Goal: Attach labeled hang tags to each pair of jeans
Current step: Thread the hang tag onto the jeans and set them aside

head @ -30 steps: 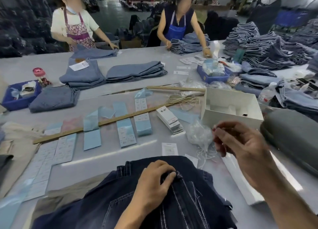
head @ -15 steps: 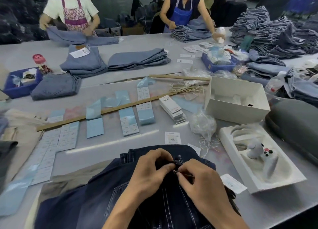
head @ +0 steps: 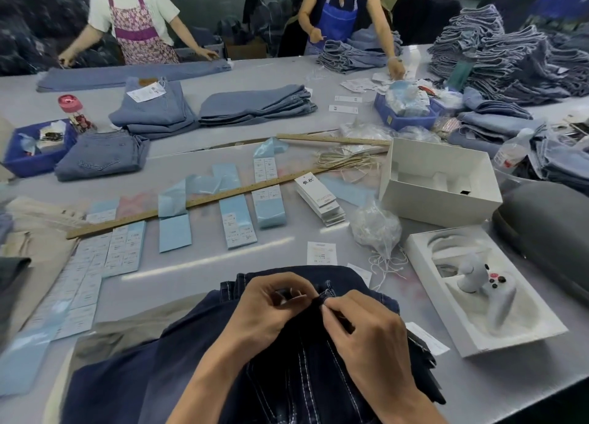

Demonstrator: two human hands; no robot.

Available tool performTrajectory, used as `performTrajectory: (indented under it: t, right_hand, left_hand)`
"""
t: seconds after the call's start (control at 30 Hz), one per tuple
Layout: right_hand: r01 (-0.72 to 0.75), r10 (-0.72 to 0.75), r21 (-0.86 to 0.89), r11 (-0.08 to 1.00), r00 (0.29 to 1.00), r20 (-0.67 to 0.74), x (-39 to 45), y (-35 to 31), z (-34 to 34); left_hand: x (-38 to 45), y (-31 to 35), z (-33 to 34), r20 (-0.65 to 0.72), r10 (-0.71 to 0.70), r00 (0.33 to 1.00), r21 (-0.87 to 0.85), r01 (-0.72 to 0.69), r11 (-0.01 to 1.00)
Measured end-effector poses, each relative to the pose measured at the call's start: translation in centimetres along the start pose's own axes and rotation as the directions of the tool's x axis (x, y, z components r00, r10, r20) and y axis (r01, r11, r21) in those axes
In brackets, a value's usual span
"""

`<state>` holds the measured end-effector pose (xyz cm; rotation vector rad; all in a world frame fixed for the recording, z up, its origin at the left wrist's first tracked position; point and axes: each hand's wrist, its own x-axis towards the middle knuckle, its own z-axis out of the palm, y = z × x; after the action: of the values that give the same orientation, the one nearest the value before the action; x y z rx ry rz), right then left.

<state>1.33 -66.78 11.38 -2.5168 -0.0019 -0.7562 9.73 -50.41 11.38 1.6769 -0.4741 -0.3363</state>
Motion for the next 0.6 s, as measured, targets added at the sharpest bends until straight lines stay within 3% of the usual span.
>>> performTrajectory:
  t: [0.43, 0.6]
  right_hand:
    - [-0.103, 0.099, 0.077, 0.992, 0.993, 0.058, -0.2, 0.4, 0.1]
    - [-0.11, 0.103, 0.097, 0.989, 0.992, 0.075, -0.3, 0.4, 0.1]
  left_hand:
    - [0.2, 0.8, 0.8, 0.045, -0.001, 0.999, 0.028, -0.001, 1.0]
    - [0.1, 0.3, 1.2, -0.067, -0.01, 0.998, -0.072, 0.006, 0.997]
